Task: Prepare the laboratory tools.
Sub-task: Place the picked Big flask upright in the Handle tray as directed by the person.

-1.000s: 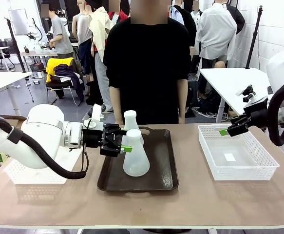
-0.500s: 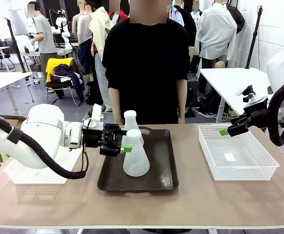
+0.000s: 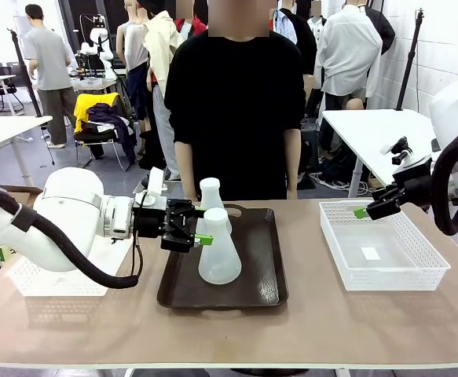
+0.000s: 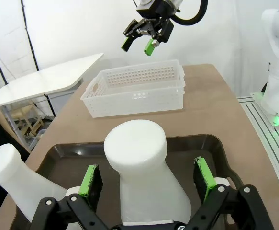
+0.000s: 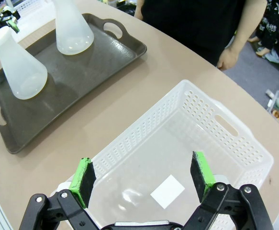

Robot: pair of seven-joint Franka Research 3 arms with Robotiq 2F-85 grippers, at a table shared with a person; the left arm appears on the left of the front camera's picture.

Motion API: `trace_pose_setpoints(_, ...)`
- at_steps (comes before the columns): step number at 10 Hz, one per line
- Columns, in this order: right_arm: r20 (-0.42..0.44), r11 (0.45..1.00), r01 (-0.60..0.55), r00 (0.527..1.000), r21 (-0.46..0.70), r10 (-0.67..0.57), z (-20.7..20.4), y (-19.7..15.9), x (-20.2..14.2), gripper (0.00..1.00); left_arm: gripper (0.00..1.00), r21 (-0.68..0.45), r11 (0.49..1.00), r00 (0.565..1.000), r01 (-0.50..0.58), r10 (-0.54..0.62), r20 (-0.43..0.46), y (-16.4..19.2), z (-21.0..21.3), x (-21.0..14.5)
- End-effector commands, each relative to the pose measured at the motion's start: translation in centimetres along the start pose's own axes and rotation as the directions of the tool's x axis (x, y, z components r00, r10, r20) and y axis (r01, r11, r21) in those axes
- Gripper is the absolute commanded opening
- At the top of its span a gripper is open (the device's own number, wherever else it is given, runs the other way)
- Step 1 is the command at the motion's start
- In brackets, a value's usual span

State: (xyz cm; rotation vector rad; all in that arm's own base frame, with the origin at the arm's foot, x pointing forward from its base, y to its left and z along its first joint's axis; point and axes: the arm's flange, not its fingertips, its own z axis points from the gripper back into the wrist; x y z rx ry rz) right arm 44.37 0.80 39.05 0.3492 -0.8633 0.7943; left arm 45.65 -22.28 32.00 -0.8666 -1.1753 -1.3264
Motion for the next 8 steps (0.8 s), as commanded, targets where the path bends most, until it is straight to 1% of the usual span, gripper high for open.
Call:
trace_pose_setpoints(1,-0.008,1.0,-0.004,1.0,0.002,0.004,0.06,-0.01,-0.15,1.0,1.0,0.001,1.0,1.0,0.011,-0.011,0.007,0.03,-0.13,-0.11)
trace_pose_setpoints(8,-0.008,1.0,-0.004,1.0,0.002,0.004,0.06,-0.01,-0.15,1.0,1.0,0.001,1.0,1.0,0.011,-0.011,0.007,0.03,-0.13,-0.11)
